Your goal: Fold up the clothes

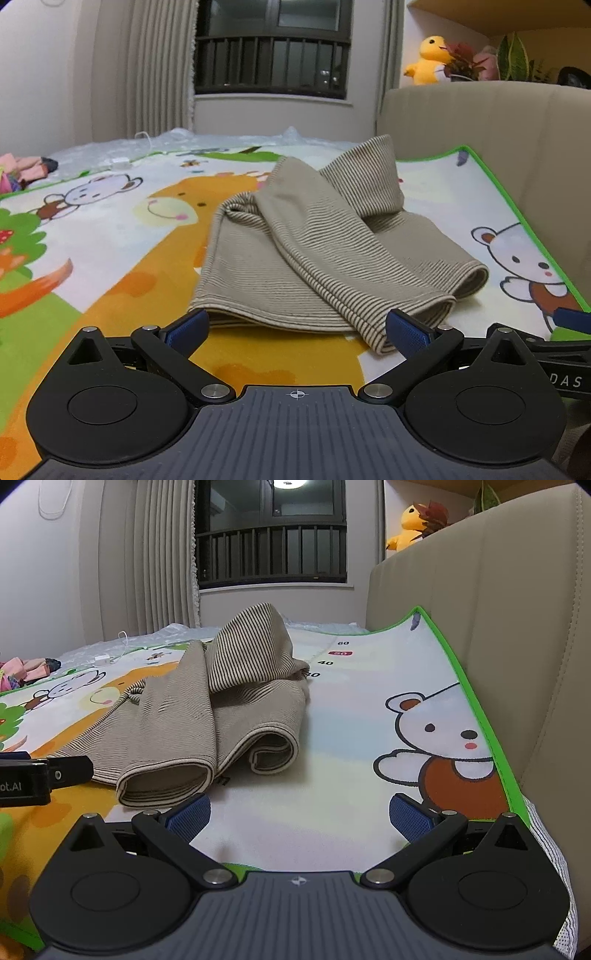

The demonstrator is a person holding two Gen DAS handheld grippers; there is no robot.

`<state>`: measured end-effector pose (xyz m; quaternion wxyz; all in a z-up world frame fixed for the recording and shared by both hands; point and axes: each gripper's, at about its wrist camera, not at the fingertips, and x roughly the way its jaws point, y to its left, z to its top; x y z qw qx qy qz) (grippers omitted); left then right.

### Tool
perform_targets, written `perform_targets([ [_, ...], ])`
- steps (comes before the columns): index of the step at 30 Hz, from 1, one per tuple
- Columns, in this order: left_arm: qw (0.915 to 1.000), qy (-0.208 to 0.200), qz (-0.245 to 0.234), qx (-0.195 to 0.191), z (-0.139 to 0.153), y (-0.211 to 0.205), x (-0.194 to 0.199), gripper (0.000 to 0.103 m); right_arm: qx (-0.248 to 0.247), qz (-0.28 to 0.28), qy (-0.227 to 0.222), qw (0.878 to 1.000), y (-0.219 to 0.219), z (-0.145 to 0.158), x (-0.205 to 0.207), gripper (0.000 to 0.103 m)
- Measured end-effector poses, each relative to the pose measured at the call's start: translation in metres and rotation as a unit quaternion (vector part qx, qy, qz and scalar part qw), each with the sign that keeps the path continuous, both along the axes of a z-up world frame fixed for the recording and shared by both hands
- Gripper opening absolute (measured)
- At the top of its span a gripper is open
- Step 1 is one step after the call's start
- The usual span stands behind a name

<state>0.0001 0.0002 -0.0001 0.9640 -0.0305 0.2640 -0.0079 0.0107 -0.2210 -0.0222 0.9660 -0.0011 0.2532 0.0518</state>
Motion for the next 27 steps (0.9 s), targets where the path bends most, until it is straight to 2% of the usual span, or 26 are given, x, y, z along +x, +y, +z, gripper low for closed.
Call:
perform_targets([
  [27,0.9998,0.009,0.007,-0.014,-0.0034,0.0047,0.0029,0.103,0.005,-0.002,0.001,1.000,0.0001,-0.0016,0.0009,0.103],
])
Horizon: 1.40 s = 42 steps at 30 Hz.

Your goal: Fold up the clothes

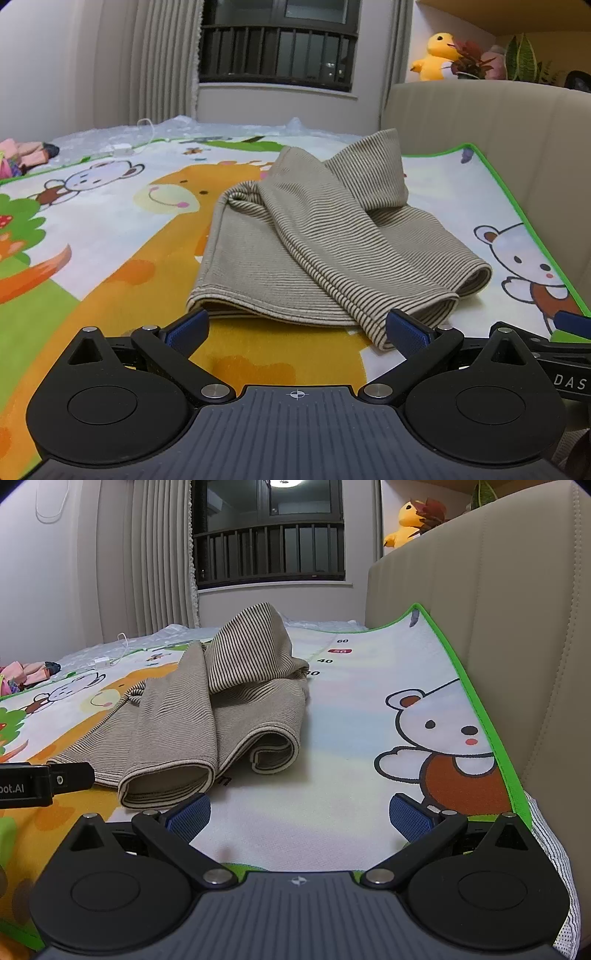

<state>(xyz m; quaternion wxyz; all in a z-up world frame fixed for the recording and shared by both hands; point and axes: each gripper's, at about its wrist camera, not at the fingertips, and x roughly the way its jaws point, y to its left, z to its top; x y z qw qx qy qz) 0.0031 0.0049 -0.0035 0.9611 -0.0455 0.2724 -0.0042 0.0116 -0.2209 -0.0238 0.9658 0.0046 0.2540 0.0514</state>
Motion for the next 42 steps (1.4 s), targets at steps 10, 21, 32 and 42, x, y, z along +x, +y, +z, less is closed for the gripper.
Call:
perform_targets([
  [10,1.0000,0.003,0.000,-0.001,-0.0008,0.0005,-0.0003,0.103,0.001,0.001,0.001,1.000,0.0003,-0.0002,-0.0001,0.103],
  [21,1.0000,0.007,0.000,-0.002,-0.0016,0.0007,0.0002,0.103,0.003,0.002,0.005,1.000,0.0000,-0.0004,0.0000,0.103],
  [32,1.0000,0.008,0.001,-0.003,-0.0012,0.0014,0.0004,0.103,0.004,0.002,0.007,1.000,0.0006,-0.0007,0.0001,0.103],
  [42,1.0000,0.009,0.000,-0.003,-0.0017,0.0007,0.0012,0.103,0.005,0.002,0.009,1.000,0.0004,-0.0008,0.0004,0.103],
])
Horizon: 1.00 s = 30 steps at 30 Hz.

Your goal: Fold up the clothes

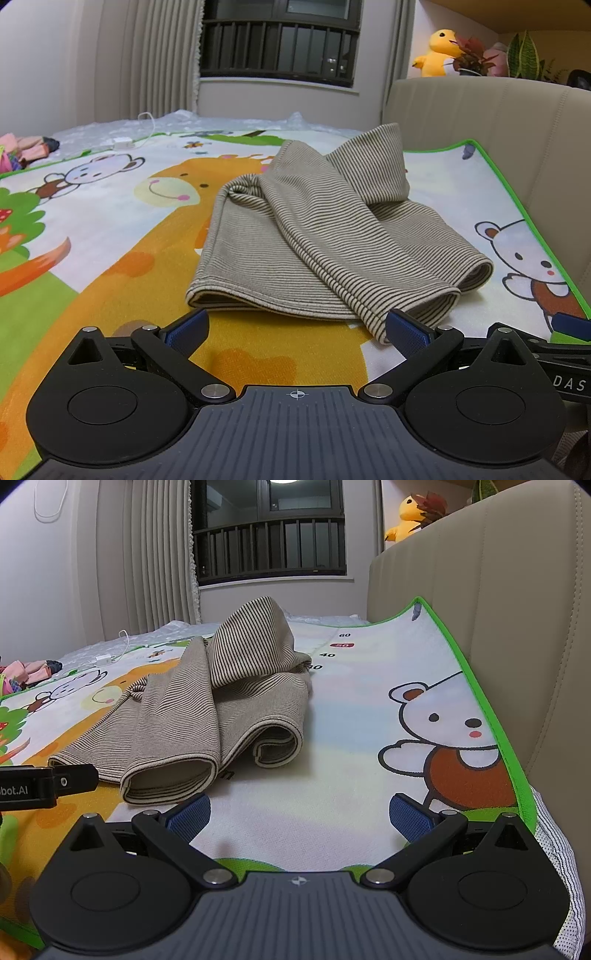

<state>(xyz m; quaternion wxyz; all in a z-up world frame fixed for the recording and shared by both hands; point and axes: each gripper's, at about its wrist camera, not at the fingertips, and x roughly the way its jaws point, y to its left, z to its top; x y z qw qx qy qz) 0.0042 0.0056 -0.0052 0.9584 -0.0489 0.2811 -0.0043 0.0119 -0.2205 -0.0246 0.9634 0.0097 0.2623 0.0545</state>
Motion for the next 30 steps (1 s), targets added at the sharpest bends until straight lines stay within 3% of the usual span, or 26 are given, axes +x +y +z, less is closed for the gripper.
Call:
perform_targets([
  [30,1.0000,0.002,-0.002,0.002,-0.0002,-0.0026,0.0006,0.103,0.003,0.004,0.008,1.000,0.0015,-0.0036,0.0026,0.103],
])
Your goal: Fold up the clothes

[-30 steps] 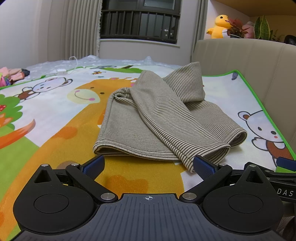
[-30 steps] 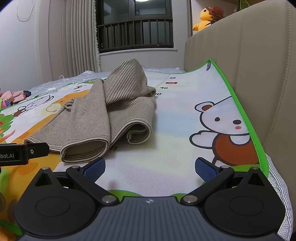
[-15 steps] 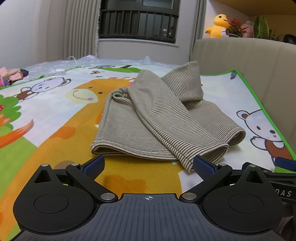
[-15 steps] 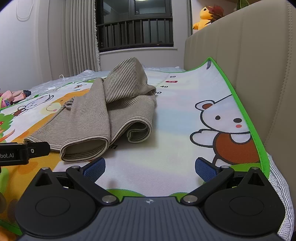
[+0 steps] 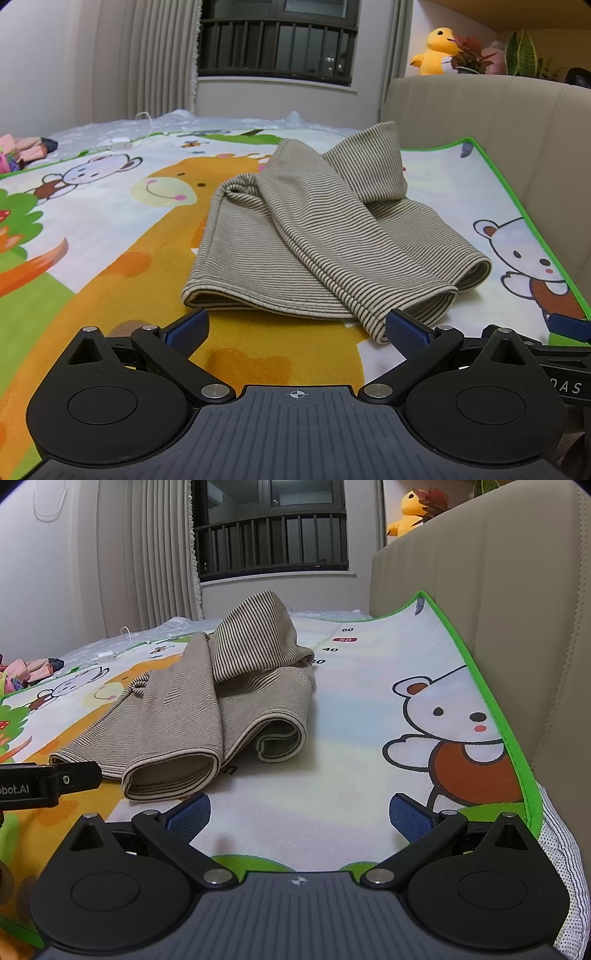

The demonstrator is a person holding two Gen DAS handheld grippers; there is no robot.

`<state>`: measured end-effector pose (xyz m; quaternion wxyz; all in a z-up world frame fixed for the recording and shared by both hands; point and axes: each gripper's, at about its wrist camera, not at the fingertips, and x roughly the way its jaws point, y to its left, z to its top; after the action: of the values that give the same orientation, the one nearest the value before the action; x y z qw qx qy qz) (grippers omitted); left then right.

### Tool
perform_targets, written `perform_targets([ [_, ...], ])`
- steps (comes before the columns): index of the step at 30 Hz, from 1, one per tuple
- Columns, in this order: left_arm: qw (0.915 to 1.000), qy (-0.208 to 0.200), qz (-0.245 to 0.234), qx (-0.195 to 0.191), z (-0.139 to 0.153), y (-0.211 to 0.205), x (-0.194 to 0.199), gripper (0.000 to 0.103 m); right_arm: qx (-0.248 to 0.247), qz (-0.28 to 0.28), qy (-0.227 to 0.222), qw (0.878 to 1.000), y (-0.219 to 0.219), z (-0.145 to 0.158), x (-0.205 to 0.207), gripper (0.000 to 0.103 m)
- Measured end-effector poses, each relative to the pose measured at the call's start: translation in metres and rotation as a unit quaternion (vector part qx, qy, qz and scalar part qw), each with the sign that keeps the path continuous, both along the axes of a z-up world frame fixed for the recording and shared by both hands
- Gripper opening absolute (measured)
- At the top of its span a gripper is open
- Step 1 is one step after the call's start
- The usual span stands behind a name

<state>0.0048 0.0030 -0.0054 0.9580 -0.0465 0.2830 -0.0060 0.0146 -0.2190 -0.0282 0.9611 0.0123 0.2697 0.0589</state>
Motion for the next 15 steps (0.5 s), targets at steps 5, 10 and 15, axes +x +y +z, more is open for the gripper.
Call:
perform_targets([
  [5,1.0000,0.001,0.001,0.001,-0.0005,0.0003,0.0006,0.103,0.000,0.001,0.000,1.000,-0.0005,0.0005,0.0000,0.103],
  [10,1.0000,0.003,0.001,0.002,-0.0014,-0.0001,0.0018,0.103,0.000,0.000,0.001,1.000,-0.0009,0.0000,0.0004,0.103],
  [15,1.0000,0.006,0.001,0.003,-0.0026,0.0002,0.0027,0.103,0.001,0.000,0.004,1.000,-0.0014,-0.0008,0.0016,0.103],
])
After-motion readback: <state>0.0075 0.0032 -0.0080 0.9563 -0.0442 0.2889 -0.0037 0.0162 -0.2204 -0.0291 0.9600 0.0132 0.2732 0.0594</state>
